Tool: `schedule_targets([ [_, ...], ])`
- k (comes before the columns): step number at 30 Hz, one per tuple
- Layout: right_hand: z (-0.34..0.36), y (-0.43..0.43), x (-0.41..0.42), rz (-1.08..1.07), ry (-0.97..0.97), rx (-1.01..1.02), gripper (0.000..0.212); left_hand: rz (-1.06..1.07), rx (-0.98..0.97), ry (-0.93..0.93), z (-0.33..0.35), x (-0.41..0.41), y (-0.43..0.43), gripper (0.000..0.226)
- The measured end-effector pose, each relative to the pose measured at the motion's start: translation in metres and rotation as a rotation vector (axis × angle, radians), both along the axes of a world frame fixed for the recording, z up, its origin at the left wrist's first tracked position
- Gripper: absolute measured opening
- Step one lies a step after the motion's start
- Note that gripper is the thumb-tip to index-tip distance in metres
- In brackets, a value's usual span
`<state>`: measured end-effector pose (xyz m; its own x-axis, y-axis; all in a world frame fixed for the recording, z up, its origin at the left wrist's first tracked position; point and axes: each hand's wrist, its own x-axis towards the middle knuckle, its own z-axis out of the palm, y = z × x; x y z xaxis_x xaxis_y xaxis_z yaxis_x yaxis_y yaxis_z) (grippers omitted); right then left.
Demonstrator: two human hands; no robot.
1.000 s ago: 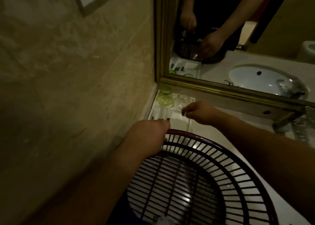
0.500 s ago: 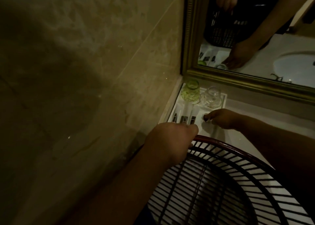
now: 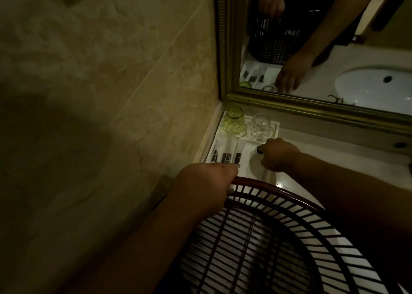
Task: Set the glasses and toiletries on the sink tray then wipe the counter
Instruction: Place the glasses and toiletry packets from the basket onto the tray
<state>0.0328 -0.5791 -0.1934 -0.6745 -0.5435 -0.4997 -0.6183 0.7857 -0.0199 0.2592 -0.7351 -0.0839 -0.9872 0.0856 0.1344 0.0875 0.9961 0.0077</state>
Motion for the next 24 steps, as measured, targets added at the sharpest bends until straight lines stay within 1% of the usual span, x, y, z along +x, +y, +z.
schedule_targets([
  [4, 0.001, 0.0, 0.0, 0.063, 0.089, 0.066, 0.045, 0.007, 0.011, -0.003, 0.003, 0.0, 0.002, 0.039],
  [6, 0.001, -0.001, -0.002, 0.071, 0.044, 0.02, 0.047, -0.002, 0.004, -0.011, 0.006, 0.0, 0.002, 0.038],
  [8, -0.001, -0.003, 0.001, 0.061, -0.079, -0.025, 0.057, -0.019, 0.002, -0.012, 0.008, 0.0, 0.002, 0.038],
  [10, -0.005, -0.005, 0.005, 0.069, -0.167, 0.002, 0.063, -0.023, 0.011, -0.006, 0.008, -0.001, 0.002, 0.041],
  [13, -0.011, -0.004, 0.008, 0.063, -0.153, 0.063, 0.066, -0.019, 0.018, 0.016, 0.005, -0.001, 0.001, 0.045],
  [18, -0.01, -0.001, 0.006, 0.069, -0.153, 0.059, 0.067, -0.026, 0.03, 0.023, -0.001, -0.001, 0.0, 0.052],
  [21, -0.002, 0.0, 0.004, 0.05, -0.19, 0.006, 0.067, -0.02, 0.022, -0.002, -0.004, -0.002, -0.002, 0.046],
  [24, 0.02, 0.0, 0.007, 0.048, -0.18, -0.048, 0.061, -0.008, 0.02, -0.036, -0.007, -0.005, -0.002, 0.038],
])
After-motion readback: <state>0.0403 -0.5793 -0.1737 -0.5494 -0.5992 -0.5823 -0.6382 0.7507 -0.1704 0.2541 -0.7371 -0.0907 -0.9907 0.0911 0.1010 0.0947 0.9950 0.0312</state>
